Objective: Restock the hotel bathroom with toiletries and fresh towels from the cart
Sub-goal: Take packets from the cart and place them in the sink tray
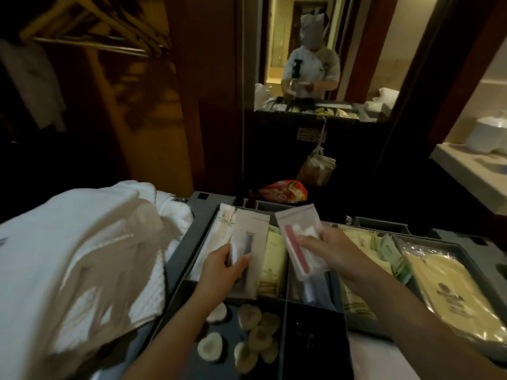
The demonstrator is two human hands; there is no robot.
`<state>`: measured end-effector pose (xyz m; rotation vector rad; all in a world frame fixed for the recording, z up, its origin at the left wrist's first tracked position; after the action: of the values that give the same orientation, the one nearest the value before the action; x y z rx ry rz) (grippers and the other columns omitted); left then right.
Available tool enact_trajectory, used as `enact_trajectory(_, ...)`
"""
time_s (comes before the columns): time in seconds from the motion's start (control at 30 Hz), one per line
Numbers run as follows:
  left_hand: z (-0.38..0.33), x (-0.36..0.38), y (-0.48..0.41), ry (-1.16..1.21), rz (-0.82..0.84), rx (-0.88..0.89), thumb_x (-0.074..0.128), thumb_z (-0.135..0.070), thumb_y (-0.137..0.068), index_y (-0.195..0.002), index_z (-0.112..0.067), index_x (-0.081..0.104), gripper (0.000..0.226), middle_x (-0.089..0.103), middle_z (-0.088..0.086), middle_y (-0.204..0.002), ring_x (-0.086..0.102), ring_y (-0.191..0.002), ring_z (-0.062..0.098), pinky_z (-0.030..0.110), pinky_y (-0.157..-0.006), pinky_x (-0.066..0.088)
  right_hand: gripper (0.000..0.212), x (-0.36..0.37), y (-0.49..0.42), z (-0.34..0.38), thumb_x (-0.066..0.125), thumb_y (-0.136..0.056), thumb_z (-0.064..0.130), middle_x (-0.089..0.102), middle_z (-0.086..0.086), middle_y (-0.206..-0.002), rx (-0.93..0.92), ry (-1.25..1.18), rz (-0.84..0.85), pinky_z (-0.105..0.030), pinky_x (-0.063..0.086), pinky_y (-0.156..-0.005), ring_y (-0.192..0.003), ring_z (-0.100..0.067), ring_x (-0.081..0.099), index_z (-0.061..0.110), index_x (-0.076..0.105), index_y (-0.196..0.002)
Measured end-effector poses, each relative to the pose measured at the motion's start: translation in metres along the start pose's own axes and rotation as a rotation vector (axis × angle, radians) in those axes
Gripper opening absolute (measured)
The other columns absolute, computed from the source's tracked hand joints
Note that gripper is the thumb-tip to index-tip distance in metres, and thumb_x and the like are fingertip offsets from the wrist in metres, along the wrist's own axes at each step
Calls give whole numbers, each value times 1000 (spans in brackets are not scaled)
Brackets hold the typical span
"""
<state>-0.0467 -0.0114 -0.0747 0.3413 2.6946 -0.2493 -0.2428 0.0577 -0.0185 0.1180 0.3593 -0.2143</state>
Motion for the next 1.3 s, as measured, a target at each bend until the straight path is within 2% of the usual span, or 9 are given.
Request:
enact_trajectory(0.23,-26,-42,62,-204,-157,8,59,-36,-87,-88,4,60,41,59,20,-69,54,-56,21,28,-49,40,11,32,22,0,62,-89,25,65,6,-72,-20,-20,183,-12,45,-48,-56,1,61,21,60,-79)
enact_trajectory(0.37,-27,-55,115,-165,-264,-128,60,-27,-88,-78,-5,62,24,55,-4,-55,52,-47,0,13,-43,38,10,55,48,-16,63,-88,25,68,2,-77,21,-92,339,-22,48,-59,-70,-9,64,16,66,-85)
enact_trajectory(0.5,-24,-79,185,-169,-406,-233,59,-23,-89,-67,-26,55,23,55,-18,-47,50,-45,-5,10,-43,35,9,88,76,-20,63,-87,15,71,-5,-83,52,-151,489,-27,51,-63,-73,-15,66,10,67,-94)
enact_trajectory(0.6,-17,-102,247,-185,-505,-327,59,-25,-90,-79,-11,63,19,58,-7,-60,52,-55,5,21,-50,42,10,123,99,-10,63,-87,14,70,-5,-80,12,-114,617,-27,52,-62,-72,-16,66,8,68,-94)
enact_trajectory(0.7,-12,-124,314,-196,-592,-436,56,-26,-91,-91,-2,64,25,62,10,-75,56,-62,12,15,-49,44,10,169,131,6,63,-87,18,70,-3,-83,-30,-86,776,-29,53,-65,-77,-17,67,14,67,-95)
enact_trajectory(0.83,-12,-154,408,-231,-732,-574,56,-31,-90,-86,-12,64,21,64,2,-74,62,-66,13,27,-58,51,7,230,190,35,61,-88,17,72,2,-78,-110,-67,1008,-31,55,-65,-74,-15,68,19,67,-91)
enact_trajectory(0.97,-13,-174,494,-217,-859,-682,55,-32,-90,-74,-18,56,21,55,-5,-67,54,-56,2,18,-51,46,12,291,265,58,58,-90,13,71,-14,-91,-227,38,1203,-38,53,-74,-83,-23,68,11,66,-99)
enact_trajectory(1.17,-17,-204,642,-227,-1135,-836,53,-33,-91,-91,2,58,35,60,17,-80,59,-69,21,22,-55,48,8,380,398,86,59,-90,19,69,6,-76,-358,73,1470,-15,51,-53,-64,-3,67,23,64,-86)
enact_trajectory(1.3,-16,-222,740,-168,-1293,-910,54,-33,-91,-90,1,59,35,59,15,-76,61,-69,25,38,-63,54,8,433,495,102,57,-91,18,71,5,-73,-410,86,1708,-14,49,-52,-66,-4,69,23,64,-88)
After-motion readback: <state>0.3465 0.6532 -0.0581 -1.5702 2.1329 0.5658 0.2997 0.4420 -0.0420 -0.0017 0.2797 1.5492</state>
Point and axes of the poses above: each hand's wrist, its own y-axis away from the middle knuckle, its own x-axis out of the palm, z = x × y, the point moved 9 cm from there along -y, towards the middle knuckle
